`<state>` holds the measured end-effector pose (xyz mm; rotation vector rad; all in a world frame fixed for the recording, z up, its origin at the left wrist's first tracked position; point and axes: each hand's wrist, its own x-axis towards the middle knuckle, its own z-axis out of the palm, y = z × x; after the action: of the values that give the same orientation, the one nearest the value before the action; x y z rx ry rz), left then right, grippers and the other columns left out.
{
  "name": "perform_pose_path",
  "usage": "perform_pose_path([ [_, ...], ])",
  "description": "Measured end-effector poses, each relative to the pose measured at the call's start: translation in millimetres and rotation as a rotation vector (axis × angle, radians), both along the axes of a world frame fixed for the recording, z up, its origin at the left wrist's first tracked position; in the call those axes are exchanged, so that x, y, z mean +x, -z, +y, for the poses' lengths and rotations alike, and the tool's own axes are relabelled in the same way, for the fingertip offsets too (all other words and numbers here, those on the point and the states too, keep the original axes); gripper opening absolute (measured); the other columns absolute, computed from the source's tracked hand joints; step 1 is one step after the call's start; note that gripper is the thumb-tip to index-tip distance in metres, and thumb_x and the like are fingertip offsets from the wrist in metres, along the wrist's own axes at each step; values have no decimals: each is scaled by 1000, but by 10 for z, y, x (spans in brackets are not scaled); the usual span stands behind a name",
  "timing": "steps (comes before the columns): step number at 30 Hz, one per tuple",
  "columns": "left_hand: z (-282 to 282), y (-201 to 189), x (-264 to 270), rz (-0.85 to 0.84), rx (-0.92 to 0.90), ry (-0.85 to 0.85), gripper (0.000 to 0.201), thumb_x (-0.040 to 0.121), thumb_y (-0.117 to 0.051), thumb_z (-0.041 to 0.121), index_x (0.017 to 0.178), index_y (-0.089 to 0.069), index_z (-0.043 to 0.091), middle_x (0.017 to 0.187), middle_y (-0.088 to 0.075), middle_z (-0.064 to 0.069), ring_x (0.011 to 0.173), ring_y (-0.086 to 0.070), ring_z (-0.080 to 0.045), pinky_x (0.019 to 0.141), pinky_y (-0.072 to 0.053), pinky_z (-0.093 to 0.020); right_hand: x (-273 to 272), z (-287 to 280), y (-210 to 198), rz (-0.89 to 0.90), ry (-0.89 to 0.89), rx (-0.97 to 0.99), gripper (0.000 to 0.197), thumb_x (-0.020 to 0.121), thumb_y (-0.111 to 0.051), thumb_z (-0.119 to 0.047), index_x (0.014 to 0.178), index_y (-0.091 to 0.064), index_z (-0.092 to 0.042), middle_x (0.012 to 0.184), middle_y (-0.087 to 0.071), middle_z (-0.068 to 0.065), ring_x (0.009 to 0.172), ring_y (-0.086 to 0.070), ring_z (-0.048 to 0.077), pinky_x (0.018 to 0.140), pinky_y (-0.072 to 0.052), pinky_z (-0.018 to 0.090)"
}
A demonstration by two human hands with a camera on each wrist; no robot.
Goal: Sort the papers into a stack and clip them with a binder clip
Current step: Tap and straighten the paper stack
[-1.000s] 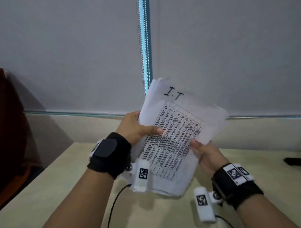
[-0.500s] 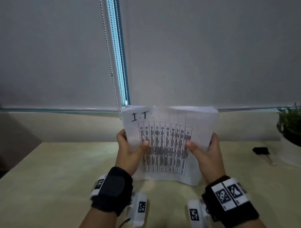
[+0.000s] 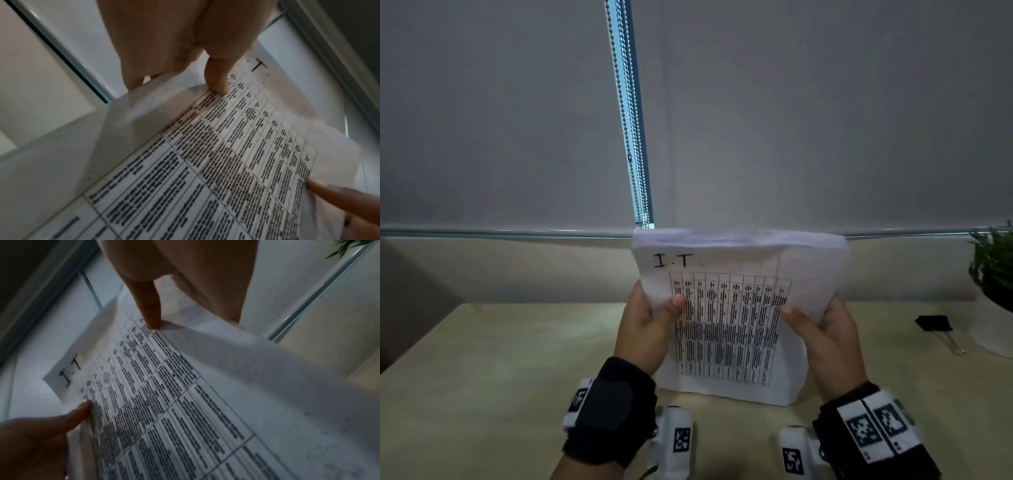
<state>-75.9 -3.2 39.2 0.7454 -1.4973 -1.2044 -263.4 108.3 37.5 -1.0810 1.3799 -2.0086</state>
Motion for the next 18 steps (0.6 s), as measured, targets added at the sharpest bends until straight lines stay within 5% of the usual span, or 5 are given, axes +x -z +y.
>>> perform_pose_path([
  [5,-8,-13,55,55,-11,-2,62,70,-79,26,116,-40,14,108,-61,7,94,-63,7,79,-53,-15,-59,-9,-11,-29,-2,-9,51,71,-72,-12,117,-51,-18,111,-66,1,103,-64,16,82,-54,24],
  [8,40,33,25,-10,32,-8,32,75,-73,17,98,-54,9,81,-71,3,78,-66,8,72,-55,-14,-37,-19,58,-43,-5,21,45,75,-68,5,113,-57,-16,105,-70,-1,103,-65,19,78,-53,15],
  [13,-29,-12,90,142,47,-123,19,82,-65,3,96,-66,17,83,-76,10,83,-71,-10,69,-54,-18,-134,41,95,-53,162,78,81,66,-75,-20,133,-33,-33,134,-50,1,123,-48,15,105,-36,37],
  [16,-36,-58,117,379,158,-152,24,79,-65,10,101,-66,19,92,-76,5,88,-70,-17,76,-59,-30,-172,107,339,-470,161,118,120,33,-92,-36,134,-27,-36,143,-41,7,123,-46,21,101,-40,44],
  [18,31,-27,28,507,238,-109,34,69,-68,20,102,-64,19,90,-75,5,83,-70,-15,70,-60,-28,-35,93,458,-678,-77,94,99,47,-89,-32,132,-41,-23,138,-52,11,117,-54,27,93,-48,43],
])
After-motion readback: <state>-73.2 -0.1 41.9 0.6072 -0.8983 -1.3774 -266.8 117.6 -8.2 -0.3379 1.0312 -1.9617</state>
